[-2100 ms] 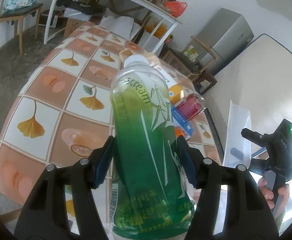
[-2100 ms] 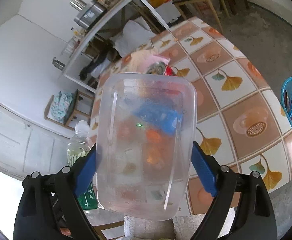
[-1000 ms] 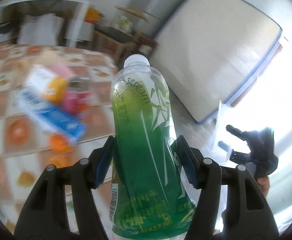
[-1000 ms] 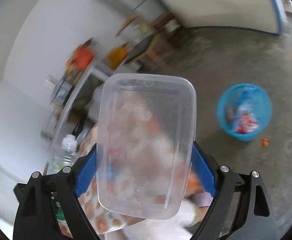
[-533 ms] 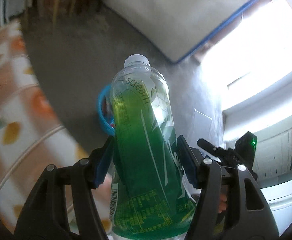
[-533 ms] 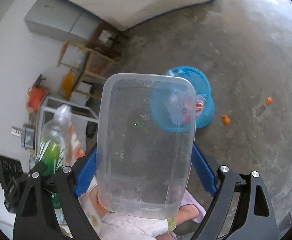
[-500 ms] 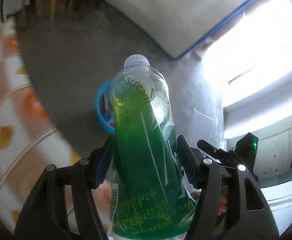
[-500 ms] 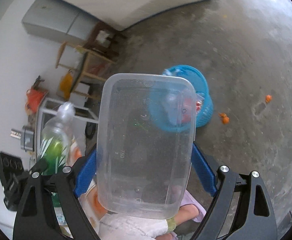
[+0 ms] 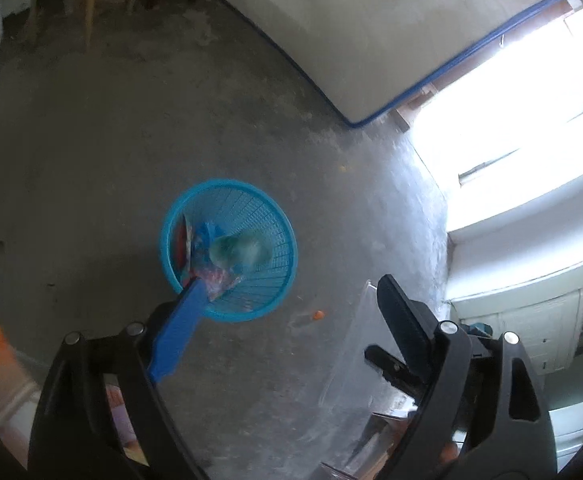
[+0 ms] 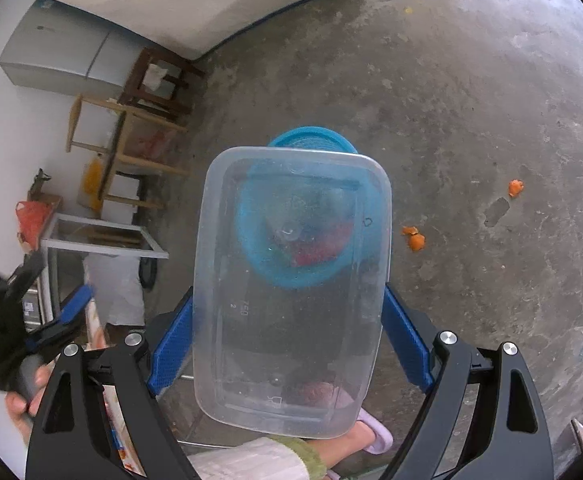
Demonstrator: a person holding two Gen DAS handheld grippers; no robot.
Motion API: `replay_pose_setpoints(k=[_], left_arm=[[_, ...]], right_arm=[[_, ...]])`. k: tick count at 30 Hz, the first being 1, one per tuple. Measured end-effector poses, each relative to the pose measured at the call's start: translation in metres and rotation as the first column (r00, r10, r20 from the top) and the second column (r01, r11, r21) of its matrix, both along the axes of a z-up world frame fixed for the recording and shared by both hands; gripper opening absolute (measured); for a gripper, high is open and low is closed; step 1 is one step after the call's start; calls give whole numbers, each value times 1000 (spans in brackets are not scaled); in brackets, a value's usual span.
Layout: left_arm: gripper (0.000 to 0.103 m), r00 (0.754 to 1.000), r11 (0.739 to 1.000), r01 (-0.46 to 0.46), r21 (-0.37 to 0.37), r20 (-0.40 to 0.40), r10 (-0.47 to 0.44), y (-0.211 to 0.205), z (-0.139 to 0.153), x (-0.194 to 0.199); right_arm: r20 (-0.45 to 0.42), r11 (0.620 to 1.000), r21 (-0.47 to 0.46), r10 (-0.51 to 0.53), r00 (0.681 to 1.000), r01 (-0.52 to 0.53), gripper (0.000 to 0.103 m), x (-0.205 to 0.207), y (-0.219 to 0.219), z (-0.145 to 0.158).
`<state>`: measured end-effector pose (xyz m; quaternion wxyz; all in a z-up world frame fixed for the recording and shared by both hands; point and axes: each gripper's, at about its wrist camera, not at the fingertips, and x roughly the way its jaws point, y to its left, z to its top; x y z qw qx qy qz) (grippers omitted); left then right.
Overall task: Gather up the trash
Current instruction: 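Open both grippers to drop the bottle and container into the wastebasket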
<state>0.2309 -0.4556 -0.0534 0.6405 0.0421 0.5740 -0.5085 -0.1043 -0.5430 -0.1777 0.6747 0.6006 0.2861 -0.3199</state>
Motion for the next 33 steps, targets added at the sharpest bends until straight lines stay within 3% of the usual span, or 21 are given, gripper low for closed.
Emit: replay_pose_setpoints(k=[5,12,18,21,25,28,33], left_arm=[[83,997,999,-6,-53,71,10,47,45,8],[83,986,991,-60,-119,146,78,157,99,7],[83,967,976,-176,-127,161,195,236,107,4],[83,953,965,-222,-139,178,245,275,113,4],[83,931,949,-274,-154,205,302,313,119,0],[83,914,938,-306,-164,227,338,331,120,-2],[83,886,914,-364,-178,236,399,368,124,-1]], right_arm=[[-28,999,-8,36,999,-37,85,16,-9,-8],[-74,994,-85,68,995,-74,85,46,-30,-3],[-101,1000,-1,19,995,-19,85,83,-56,-41],[-115,1000,-2,-4,993,4,86,107,-73,-60],[-164,1000,25,18,986,-14,87,139,-95,-95],[-226,998,62,26,974,-12,88,147,-102,-118],[-217,997,83,25,976,-8,88,143,-106,-131]])
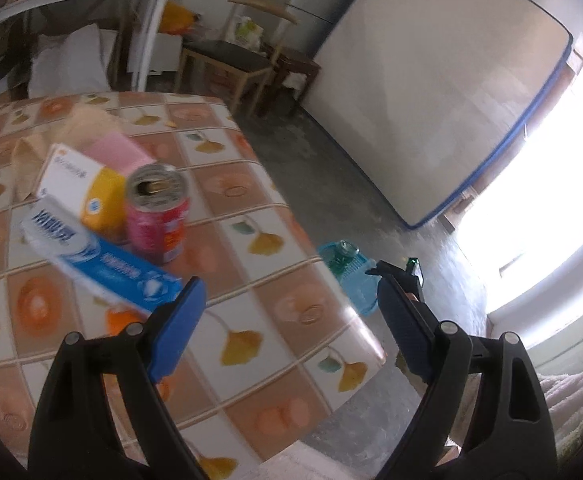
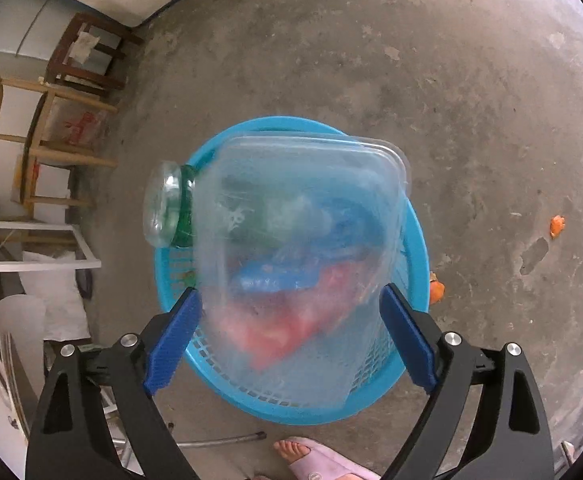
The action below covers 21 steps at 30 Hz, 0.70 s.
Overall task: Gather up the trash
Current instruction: 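Open both grippers to drop the bottle and container into the wastebasket, then move both grippers back over the table toward the orange peels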
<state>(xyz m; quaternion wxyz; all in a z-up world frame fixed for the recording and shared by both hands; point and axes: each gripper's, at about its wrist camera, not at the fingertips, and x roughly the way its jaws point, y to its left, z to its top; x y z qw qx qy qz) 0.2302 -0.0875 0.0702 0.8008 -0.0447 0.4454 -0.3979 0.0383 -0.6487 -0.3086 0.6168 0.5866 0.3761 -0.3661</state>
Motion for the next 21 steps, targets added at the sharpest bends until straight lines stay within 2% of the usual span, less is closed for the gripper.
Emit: replay_pose_setpoints(k=[6,11,17,21], left_arm=[[83,997,997,-71,-33,-44,70,26,-7,7],[83,995,994,-96,-52,-30,94,40,-4,5],[83,988,988,-149,-39,30,151,68,3,-4],[84,978,978,-203,-44,39,205,98,5,-8]], right_arm=[[-5,999,-25,-19,1000,19,88,-11,-4,7],[3,996,-92,-2,1000,3,88,-23,6,36],[58,977,-205,62,996,-49,88,-47,40,99],[108,947,-293,166,980,-129,88,-59,81,157]])
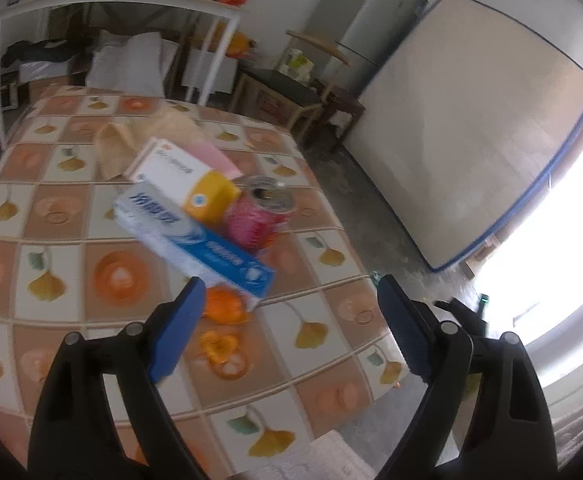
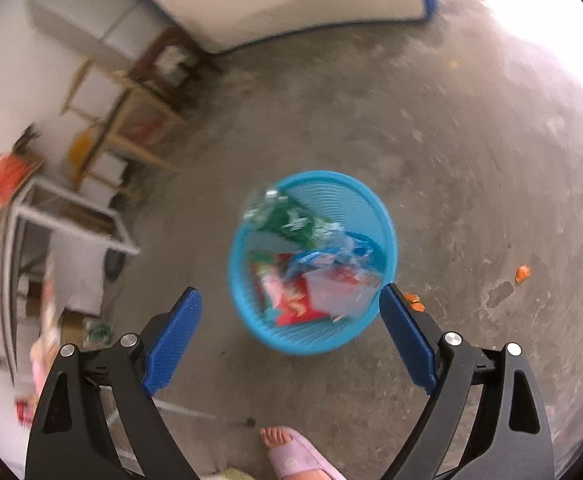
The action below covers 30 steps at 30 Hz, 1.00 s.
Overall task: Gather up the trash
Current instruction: 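Move both grippers back over the table toward the orange peels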
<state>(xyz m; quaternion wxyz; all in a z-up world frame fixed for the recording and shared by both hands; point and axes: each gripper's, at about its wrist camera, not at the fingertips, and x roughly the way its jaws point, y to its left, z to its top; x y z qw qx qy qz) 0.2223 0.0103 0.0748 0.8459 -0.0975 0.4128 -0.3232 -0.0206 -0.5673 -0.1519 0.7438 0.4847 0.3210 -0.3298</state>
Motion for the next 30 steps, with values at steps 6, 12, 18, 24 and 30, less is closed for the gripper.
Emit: replay_pose_setpoints(k=[6,12,18,24,30], left_arm=[[84,999,999,-47,20,17,47,32,-11,-9],[84,997,997,-78,3,9,78,57,-32,-16],[84,992,991,-126,51,15,126,75,-54,-17],[84,995,991,-104,89,12,103,78,-80,-20],[72,1000,996,-22,87,-17,24,65,-106,-30]], right_arm=[[70,966,-139,228,971,-216,88,14,73,80],[156,851,-243,508,847,-466,88,61,167,146],[196,668,-275,743,640,-691,82,125,277,169],[151,466,-243,884,442,-851,65,198,382,159],[-75,300,-273,941,331,-914,49,246,451,142]])
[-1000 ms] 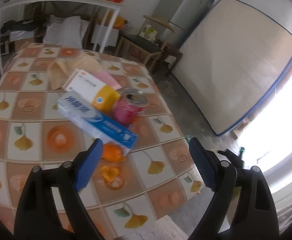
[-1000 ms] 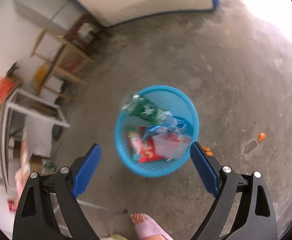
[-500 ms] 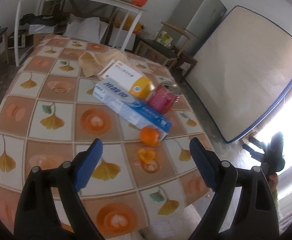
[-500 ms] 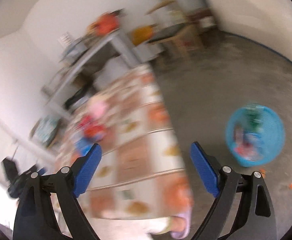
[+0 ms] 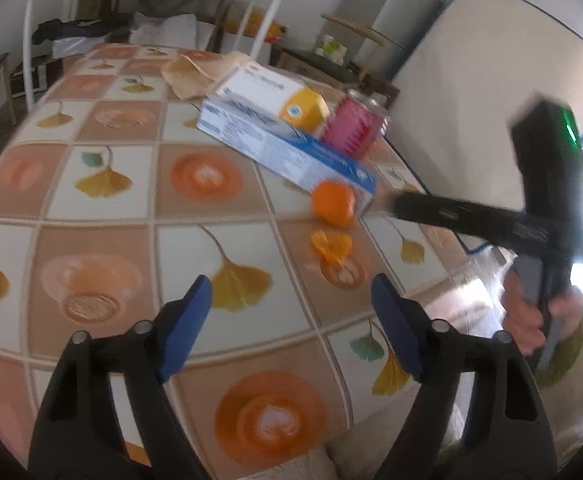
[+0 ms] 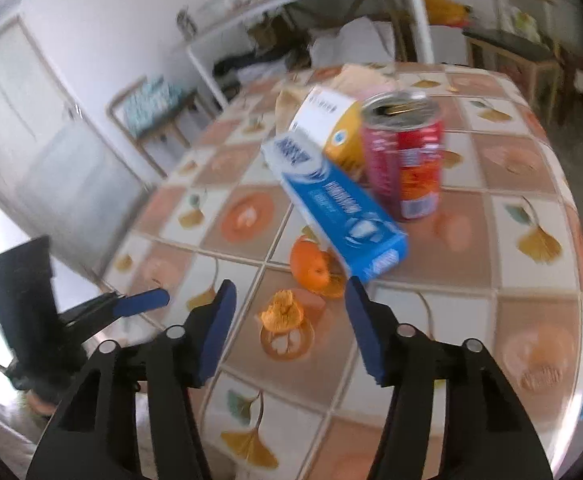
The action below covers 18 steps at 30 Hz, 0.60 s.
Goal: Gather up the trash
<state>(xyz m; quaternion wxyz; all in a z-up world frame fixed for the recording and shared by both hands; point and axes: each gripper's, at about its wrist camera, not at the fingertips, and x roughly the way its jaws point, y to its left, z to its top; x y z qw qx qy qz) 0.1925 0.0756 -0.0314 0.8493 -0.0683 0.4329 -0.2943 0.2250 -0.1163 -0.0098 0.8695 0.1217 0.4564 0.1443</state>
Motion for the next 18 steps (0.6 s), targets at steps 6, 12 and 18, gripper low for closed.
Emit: replay_pose_setpoints(k=[6,12,18], left_arm=[[54,997,997,75,12,16,-76,-9,-12,-10],[49,990,990,134,33,45,-135,-16,-18,-20],[46,991,991,130,12,40,-131,-11,-20,-21]], right_arm=[[-25,988,-155,10,1000,-14,44,26,28,-11],[-62,983,-186,-5,998,-6,20,40,30,-21],[-94,1000,4,-5,996,5,10,44,14,-17]])
